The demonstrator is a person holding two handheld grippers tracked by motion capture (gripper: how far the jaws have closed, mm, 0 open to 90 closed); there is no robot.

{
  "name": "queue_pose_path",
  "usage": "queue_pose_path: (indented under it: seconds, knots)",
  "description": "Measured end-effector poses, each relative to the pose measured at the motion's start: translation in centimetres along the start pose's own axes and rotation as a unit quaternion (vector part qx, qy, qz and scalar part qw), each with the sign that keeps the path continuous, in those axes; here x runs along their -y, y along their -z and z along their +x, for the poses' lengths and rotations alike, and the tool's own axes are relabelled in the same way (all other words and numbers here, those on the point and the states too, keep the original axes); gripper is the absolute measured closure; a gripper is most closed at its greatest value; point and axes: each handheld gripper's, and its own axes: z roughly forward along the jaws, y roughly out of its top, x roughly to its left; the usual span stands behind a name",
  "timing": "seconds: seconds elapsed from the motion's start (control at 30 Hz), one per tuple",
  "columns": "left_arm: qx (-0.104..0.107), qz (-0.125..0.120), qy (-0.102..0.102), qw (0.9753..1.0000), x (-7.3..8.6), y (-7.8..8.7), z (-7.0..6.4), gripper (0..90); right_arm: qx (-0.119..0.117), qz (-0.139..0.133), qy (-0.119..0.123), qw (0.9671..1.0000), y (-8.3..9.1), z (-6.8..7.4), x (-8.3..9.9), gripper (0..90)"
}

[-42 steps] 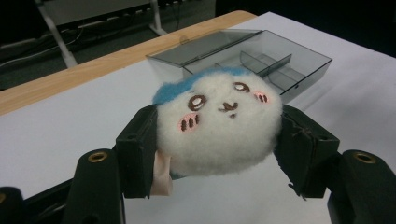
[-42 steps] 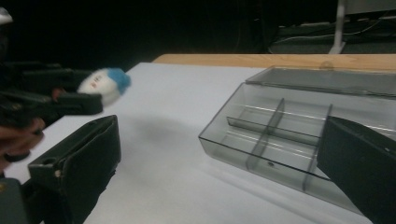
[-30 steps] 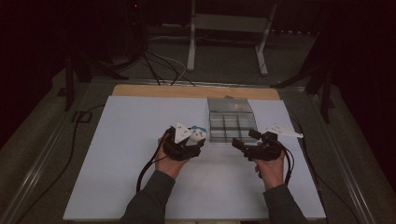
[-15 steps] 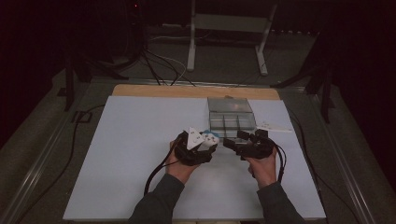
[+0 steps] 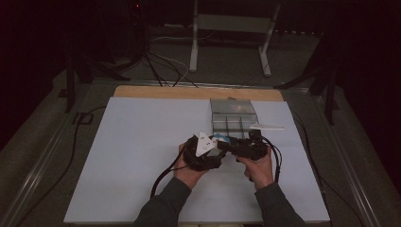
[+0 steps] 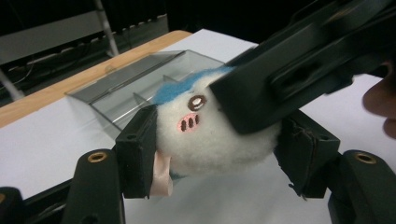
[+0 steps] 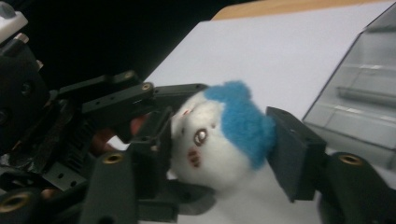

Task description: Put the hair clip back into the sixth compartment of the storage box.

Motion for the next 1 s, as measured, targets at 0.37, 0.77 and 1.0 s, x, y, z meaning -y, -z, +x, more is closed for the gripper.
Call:
queue_pose_path:
  seconds: [0.37, 0.77, 1.0]
  knots:
    - [0.019, 0.004, 0.008, 0.9998, 0.1, -0.1, 0.3, 35.2, -0.004, 0.017, -0.008, 0.9998, 0.0, -0.1, 0.0, 61.1]
    - [0.018, 0.014, 0.036, 0.9991, 0.0, 0.9, 1.3, 16.8, -0.007, 0.006, -0.007, 0.9999, 0.4, -0.5, -0.2, 61.7]
    - [0.015, 0.002, 0.073, 0.9973, 0.1, 2.6, 3.1, 0.7, -0.003, 0.004, -0.007, 1.0, 0.8, -0.8, -0.6, 61.7]
